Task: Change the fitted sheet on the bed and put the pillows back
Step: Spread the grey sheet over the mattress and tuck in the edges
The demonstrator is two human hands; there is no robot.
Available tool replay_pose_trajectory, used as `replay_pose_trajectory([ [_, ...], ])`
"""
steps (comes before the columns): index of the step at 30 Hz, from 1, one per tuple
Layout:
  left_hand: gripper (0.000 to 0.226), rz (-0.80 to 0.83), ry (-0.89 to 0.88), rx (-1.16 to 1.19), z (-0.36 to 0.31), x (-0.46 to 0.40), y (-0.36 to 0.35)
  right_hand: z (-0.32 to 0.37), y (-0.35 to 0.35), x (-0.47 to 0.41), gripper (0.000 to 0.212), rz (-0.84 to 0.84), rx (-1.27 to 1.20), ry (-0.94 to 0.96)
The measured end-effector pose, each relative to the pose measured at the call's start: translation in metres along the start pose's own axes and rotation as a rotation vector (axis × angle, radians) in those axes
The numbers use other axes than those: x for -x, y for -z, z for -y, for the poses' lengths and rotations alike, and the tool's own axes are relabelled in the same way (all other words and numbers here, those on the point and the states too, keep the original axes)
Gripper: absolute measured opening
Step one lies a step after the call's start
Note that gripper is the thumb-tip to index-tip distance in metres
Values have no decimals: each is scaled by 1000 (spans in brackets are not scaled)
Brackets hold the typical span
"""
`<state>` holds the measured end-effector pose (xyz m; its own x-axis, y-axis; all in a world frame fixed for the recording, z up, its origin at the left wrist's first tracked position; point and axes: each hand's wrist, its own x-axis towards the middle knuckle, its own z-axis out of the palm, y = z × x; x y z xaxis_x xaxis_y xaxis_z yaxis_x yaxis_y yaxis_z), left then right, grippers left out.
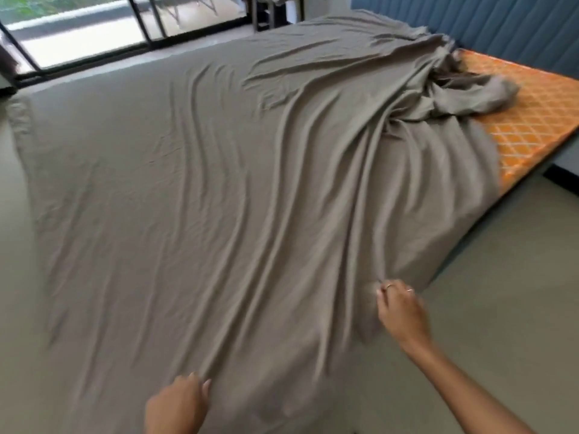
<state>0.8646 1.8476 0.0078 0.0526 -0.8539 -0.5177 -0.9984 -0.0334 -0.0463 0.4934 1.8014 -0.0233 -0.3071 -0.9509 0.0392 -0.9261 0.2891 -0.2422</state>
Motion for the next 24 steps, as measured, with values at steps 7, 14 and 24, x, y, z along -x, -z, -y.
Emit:
replay_pose_trajectory([
  [7, 30, -346, -482, 8, -205, -64, 12, -123, -10, -81, 54, 270, -344, -679],
  [14, 29, -425, -711, -148, -300, -108, 27, -124, -30, -159, 69, 237, -684, -846],
  [24, 41, -229, -833, -252, -343, -117, 41, -187, -15, -146, 38, 89, -668, -824],
])
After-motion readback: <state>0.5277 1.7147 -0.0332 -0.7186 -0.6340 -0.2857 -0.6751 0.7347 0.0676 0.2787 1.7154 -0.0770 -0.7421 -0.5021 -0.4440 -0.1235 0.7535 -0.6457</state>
